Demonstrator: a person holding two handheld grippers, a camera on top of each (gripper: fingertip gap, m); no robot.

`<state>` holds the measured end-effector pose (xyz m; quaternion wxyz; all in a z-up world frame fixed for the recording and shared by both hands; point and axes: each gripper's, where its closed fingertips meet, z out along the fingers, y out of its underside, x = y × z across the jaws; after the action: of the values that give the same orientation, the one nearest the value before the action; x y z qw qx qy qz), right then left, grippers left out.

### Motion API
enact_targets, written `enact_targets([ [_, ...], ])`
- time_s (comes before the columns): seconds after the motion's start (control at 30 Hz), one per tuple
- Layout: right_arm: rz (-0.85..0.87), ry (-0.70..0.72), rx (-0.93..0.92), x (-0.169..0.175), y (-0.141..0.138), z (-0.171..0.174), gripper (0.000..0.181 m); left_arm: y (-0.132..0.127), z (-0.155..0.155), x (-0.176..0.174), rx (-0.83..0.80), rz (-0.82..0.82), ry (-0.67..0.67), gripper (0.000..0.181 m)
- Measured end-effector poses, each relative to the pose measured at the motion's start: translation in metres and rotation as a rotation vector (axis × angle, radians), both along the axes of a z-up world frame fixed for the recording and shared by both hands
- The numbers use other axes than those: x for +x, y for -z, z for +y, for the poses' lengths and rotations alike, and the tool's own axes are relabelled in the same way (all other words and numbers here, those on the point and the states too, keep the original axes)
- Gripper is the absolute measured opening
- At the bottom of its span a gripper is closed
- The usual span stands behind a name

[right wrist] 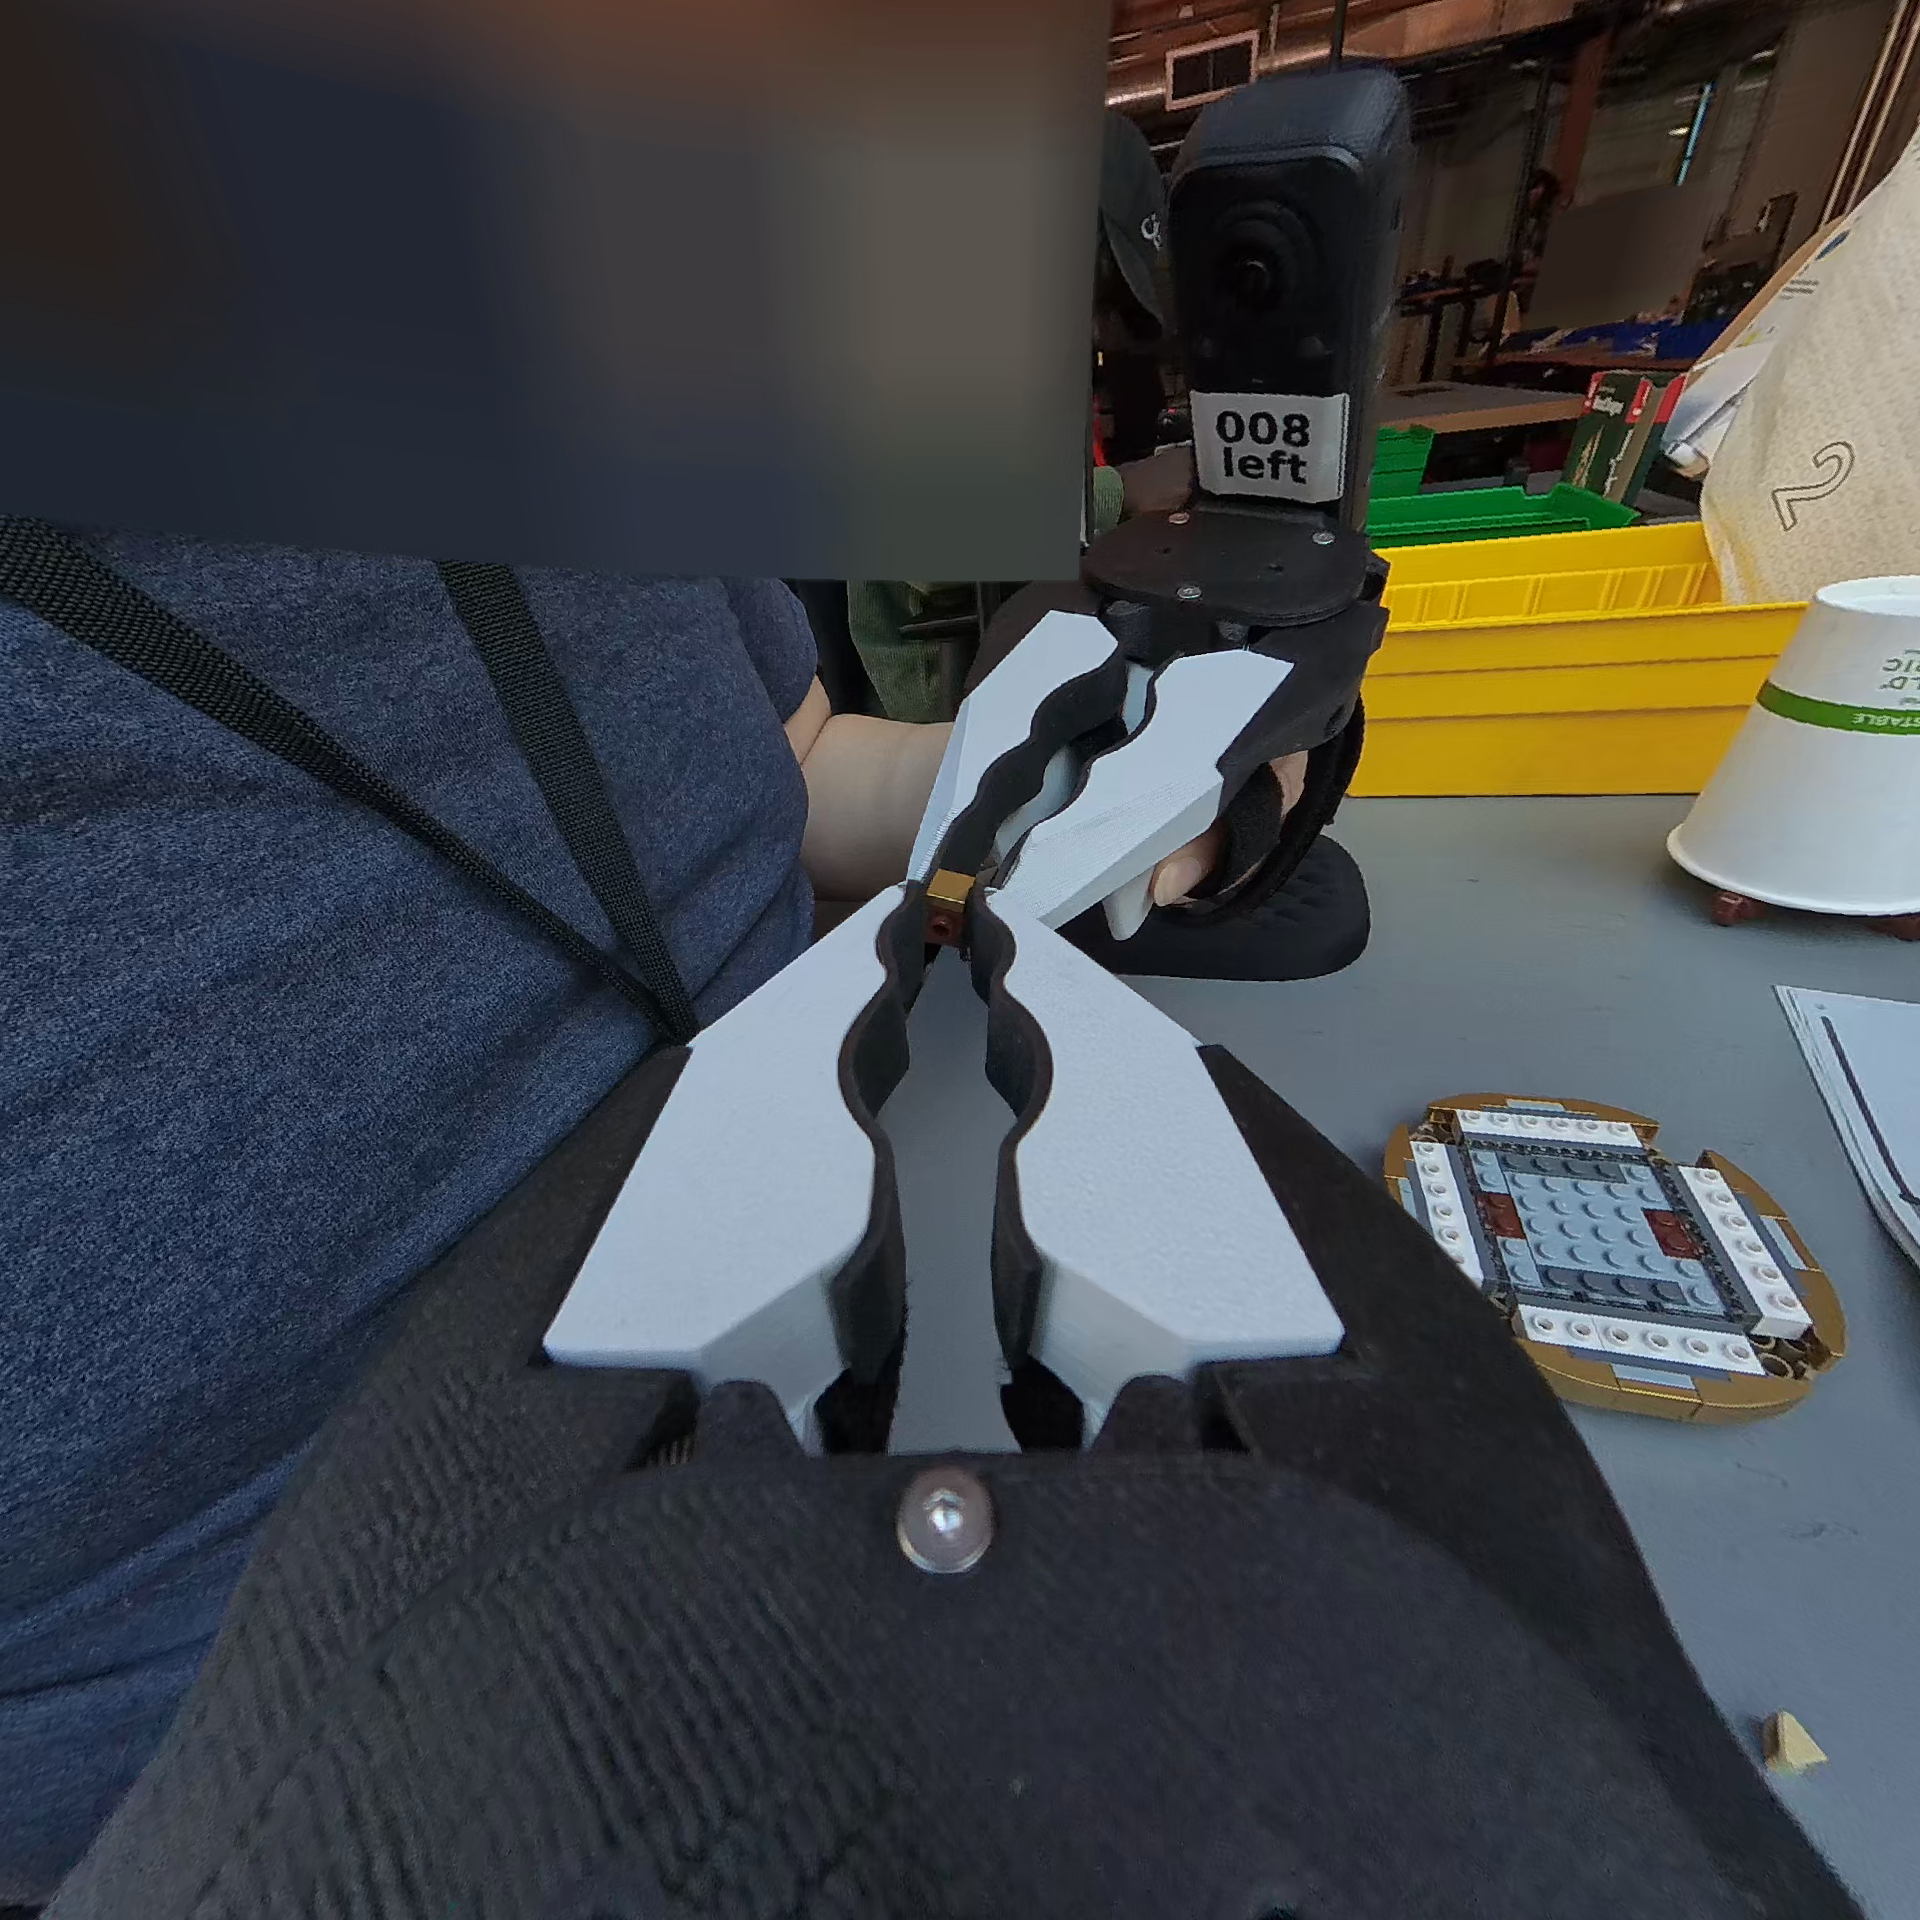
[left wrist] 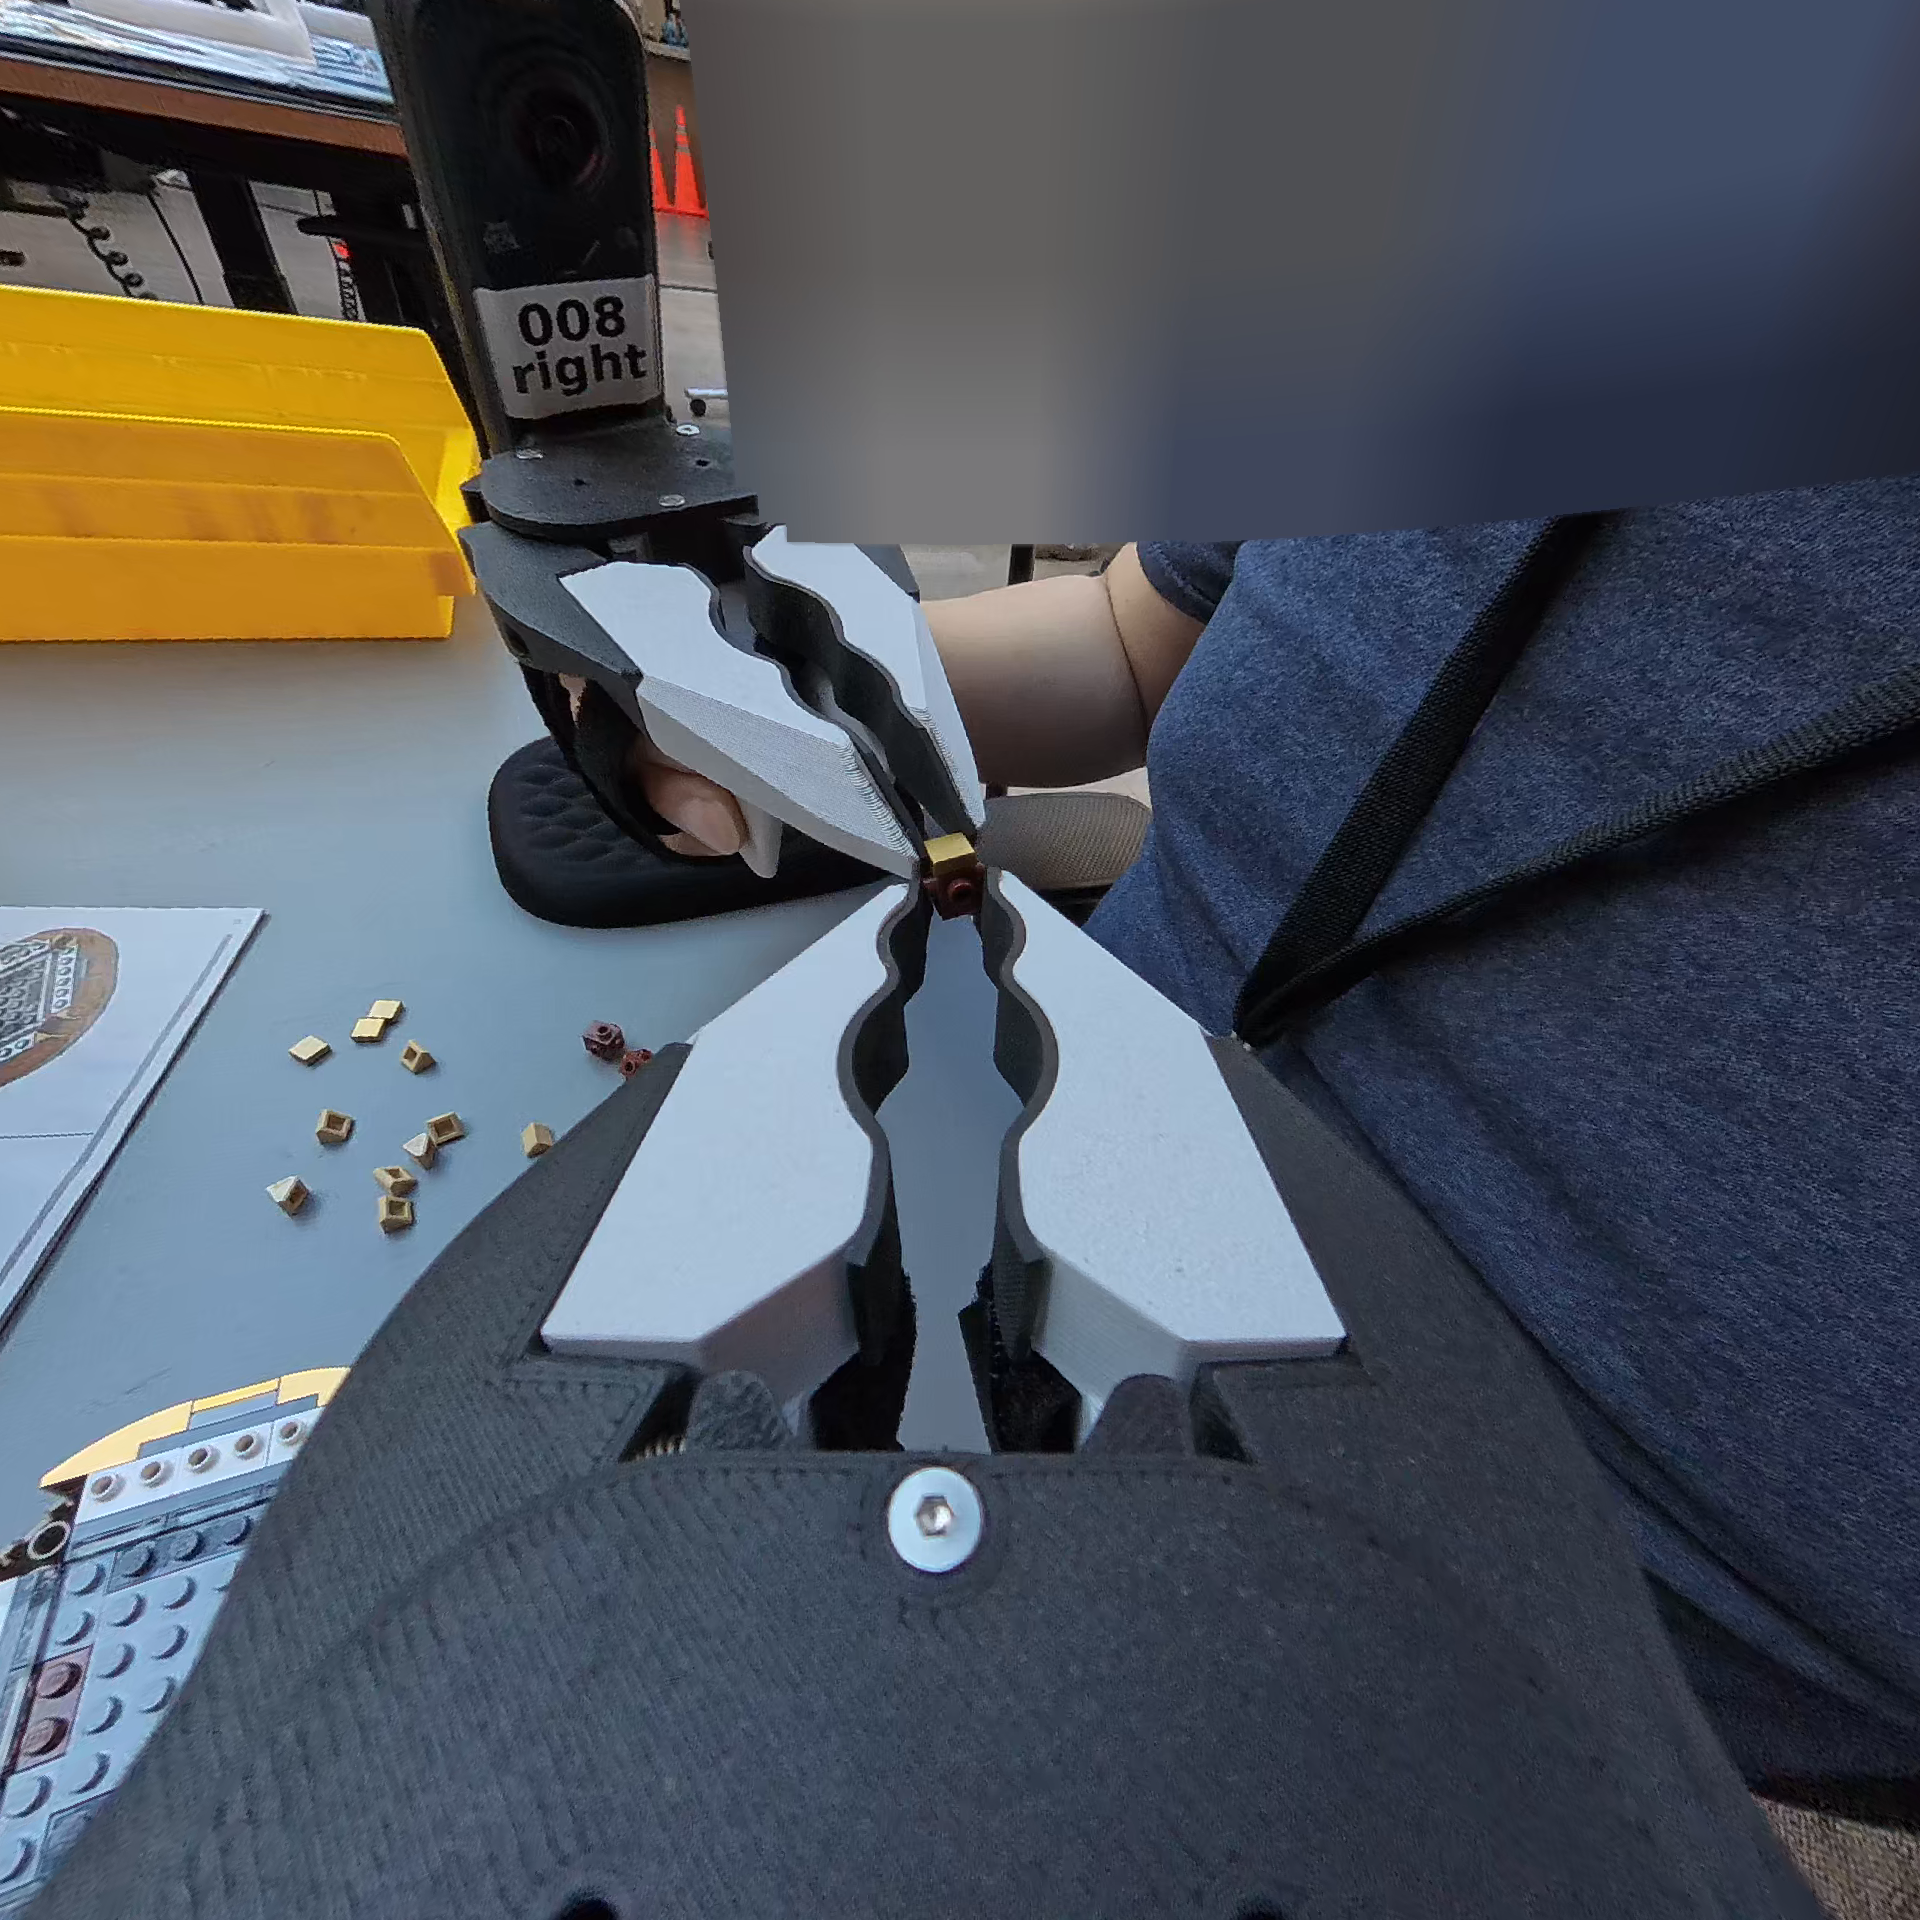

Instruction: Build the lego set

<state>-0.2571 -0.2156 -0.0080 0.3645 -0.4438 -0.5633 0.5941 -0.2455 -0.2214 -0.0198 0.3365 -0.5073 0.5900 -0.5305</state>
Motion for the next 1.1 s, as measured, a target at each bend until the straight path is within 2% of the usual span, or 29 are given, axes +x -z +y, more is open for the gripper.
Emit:
enact_targets([
  [0.07, 0.049, 0.042, 0.024, 0.001, -0.006, 0.005, 0.009, -0.005, 0.004, -0.001, -0.032, -0.032, -0.008, 0.009],
  [0.17, 0.16, 0.143, 0.102, 0.007, -0.025, 0.015, 0.028, -0.008, 0.008, -0.001, -0.14, -0.053, 0.007, 0.009],
  [0.3, 0.085, 0.234, 0.36, 0.004, -0.018, 0.013, 0.041, -0.009, 0.012, 0.002, -0.341, -0.085, 0.032, 0.009],
  [0.47, -0.023, 0.364, 0.677, -0.003, -0.005, 0.016, 0.037, -0.015, 0.01, 0.003, -0.477, -0.145, 0.08, 0.009],
  [0.6, -0.045, 0.438, 0.788, -0.005, -0.003, 0.021, 0.018, -0.015, 0.015, 0.005, -0.563, -0.155, 0.082, 0.009],
  [0.77, -0.019, 0.481, 0.783, -0.005, -0.005, 0.024, 0.022, -0.013, 0.02, 0.005, -0.629, -0.148, 0.074, 0.009],
  [0.83, -0.031, 0.463, 0.77, -0.006, -0.001, 0.023, 0.014, -0.012, 0.021, 0.006, -0.645, -0.15, 0.072, 0.009],
  [1.1, -0.004, 0.455, 0.713, -0.007, 0.002, 0.021, 0.012, -0.01, 0.018, 0.004, -0.724, -0.161, 0.106, 0.009],
])
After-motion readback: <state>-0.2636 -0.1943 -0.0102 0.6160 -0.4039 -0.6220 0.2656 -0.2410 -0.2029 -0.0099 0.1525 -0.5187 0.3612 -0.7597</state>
